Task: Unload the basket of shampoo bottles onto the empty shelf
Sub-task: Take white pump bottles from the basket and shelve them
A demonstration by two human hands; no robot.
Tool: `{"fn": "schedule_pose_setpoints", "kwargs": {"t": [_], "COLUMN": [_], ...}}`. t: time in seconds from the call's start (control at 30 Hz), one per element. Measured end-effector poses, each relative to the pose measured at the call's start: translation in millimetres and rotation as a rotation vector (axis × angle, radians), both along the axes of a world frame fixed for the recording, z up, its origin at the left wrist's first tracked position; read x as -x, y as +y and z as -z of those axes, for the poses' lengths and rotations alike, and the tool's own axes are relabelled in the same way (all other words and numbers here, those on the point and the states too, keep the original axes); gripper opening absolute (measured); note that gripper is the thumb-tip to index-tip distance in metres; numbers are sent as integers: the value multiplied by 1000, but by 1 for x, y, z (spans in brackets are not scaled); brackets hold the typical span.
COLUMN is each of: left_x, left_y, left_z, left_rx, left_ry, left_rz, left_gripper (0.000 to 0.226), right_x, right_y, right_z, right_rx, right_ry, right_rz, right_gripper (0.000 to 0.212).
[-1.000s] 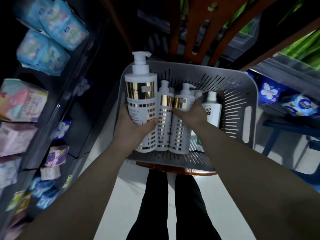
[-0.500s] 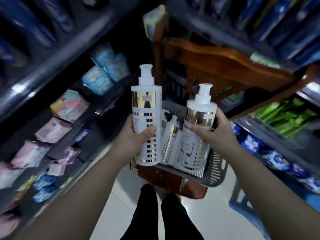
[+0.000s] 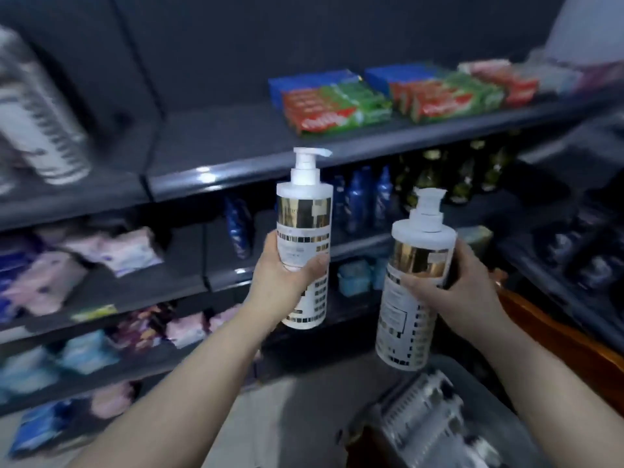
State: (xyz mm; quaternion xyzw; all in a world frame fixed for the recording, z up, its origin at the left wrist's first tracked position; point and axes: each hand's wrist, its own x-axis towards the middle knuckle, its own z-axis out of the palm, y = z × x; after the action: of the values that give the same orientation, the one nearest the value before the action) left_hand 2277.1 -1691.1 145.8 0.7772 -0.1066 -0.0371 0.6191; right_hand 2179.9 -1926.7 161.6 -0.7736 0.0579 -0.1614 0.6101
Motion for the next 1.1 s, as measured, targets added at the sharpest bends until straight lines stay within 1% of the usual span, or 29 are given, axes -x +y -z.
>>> {"fn": "schedule_pose_setpoints", "kwargs": {"t": [0.07,0.17,0.3,0.4,0.5,0.67,0.8,0.97,1.1], "left_x": [-16,-39,-70,-98,-129,-179,-207,-223,-231], "left_y": [34,88,152,186,209,230,231,227,220], "left_z": [-25,-60,-109,-135,-151,-162,-154,-137,-131], "left_rx": [60,138,106,111,92,76,78,-8,11], "left_ry": [-31,-87,-182,-253,-320,-343,-336,-298,-286], "left_rz": [-65,-151,-244,-288,-335,-402,-453,-541,-605], "left_gripper": [65,69,70,69,63,65,66,66,66], "right_x": [-27,-71,-128,-169,-202,-249,-286,-335,-378], "right_y": [25,64,122,164,200,232,242,245,248], "right_z": [-23,-53,-92,-116,-133,-147,-151,-155,-162], "right_rx": [40,106,145,149,148,100,84,73,38], "right_ry": [-39,-116,-232,-330,-410,-467,-475,-468,-432], "right_rz": [-72,-185,-282,-318,-321,-334,-336,-366,-414], "right_gripper": [59,62,55,60,51,53,53,53,53]}}
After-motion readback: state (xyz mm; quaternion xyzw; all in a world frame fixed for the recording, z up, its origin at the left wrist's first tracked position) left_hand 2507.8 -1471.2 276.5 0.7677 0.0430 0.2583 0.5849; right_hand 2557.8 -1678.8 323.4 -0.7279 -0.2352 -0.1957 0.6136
